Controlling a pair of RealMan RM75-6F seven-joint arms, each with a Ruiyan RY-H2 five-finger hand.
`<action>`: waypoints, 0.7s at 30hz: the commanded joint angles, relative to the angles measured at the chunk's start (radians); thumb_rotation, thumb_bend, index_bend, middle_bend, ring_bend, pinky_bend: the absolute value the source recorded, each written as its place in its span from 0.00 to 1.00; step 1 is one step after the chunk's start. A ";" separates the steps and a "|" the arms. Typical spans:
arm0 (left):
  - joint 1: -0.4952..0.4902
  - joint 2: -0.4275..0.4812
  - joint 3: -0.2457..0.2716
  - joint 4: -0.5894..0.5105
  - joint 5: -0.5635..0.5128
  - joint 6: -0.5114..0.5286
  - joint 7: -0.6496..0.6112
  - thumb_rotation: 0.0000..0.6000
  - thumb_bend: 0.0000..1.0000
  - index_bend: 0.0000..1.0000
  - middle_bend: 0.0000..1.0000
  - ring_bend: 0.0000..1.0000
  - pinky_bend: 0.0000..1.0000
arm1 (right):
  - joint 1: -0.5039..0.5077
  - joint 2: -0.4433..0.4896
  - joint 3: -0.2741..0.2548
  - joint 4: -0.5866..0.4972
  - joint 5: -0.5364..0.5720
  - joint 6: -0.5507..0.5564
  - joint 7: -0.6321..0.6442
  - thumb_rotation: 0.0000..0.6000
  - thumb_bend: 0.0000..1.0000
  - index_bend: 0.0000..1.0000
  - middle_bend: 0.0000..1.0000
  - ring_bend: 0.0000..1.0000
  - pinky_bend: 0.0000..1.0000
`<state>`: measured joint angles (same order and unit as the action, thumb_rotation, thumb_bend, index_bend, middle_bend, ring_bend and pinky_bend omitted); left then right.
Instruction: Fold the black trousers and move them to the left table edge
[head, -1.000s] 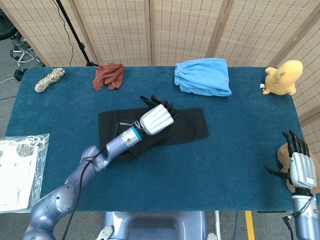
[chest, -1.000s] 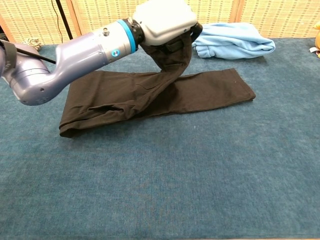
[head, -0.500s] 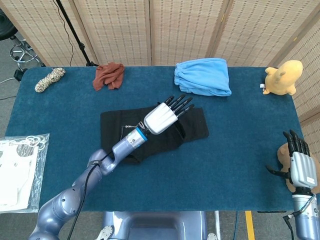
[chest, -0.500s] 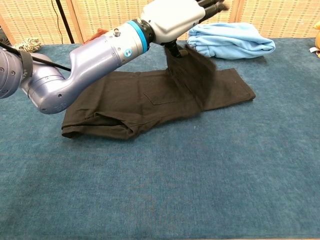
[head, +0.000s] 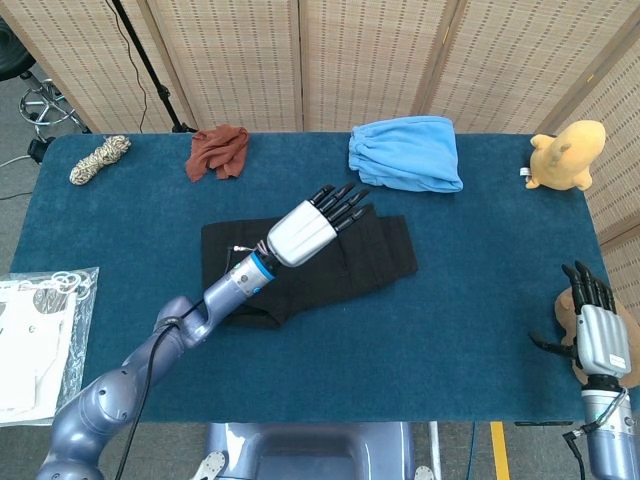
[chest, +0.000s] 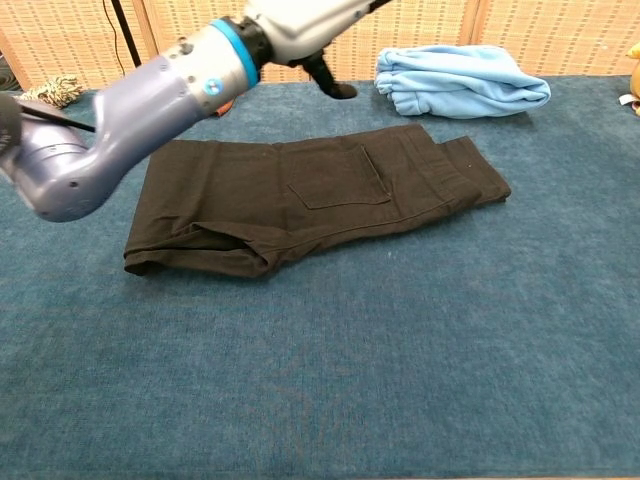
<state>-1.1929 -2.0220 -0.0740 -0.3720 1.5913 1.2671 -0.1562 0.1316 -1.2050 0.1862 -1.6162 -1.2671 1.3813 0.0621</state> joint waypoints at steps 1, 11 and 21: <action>0.107 0.104 0.067 -0.078 0.037 0.063 -0.076 1.00 0.15 0.00 0.00 0.00 0.22 | 0.001 -0.003 -0.003 -0.004 -0.003 0.000 -0.007 1.00 0.00 0.06 0.00 0.00 0.02; 0.323 0.295 0.167 -0.217 0.088 0.214 -0.173 1.00 0.15 0.00 0.00 0.00 0.22 | 0.004 -0.017 -0.016 -0.007 -0.012 -0.002 -0.036 1.00 0.00 0.06 0.00 0.00 0.02; 0.496 0.324 0.251 -0.102 0.127 0.254 -0.301 1.00 0.19 0.00 0.00 0.00 0.23 | 0.010 -0.035 -0.025 0.003 -0.011 -0.013 -0.058 1.00 0.00 0.06 0.00 0.00 0.02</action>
<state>-0.7286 -1.6962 0.1523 -0.5232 1.7002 1.5133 -0.4331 0.1412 -1.2390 0.1621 -1.6142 -1.2780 1.3686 0.0054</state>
